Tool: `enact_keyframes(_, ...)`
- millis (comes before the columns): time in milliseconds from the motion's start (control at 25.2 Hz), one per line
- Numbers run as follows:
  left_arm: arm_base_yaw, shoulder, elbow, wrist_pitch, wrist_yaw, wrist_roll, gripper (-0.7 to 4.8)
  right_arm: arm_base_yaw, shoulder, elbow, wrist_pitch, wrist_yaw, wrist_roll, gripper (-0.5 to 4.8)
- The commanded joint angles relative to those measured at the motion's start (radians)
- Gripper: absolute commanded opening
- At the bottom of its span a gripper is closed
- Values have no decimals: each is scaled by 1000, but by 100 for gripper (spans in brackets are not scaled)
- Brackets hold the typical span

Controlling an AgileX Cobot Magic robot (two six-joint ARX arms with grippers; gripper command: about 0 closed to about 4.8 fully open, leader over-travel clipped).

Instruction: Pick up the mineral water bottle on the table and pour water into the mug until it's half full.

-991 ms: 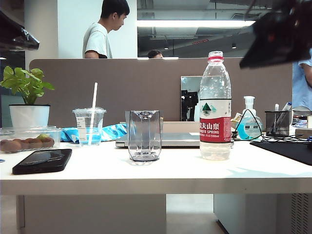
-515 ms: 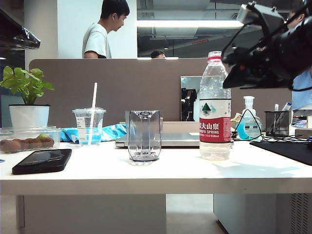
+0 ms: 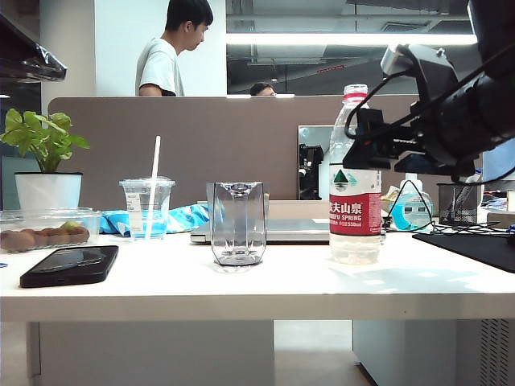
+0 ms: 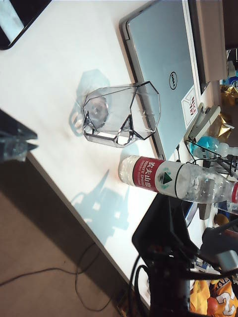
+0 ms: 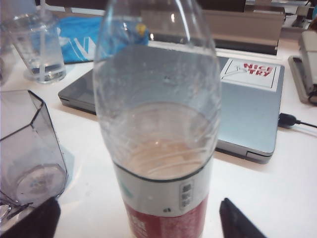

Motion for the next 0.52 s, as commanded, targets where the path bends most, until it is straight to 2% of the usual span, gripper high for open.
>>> enact_keyframes(40,0,-1,3,11,7,-10,-4,0,35,2,64,1,2,479)
enact_keyframes(515,0,-1,3,4,6,-9,-4,0,247,3,355,11,6,479)
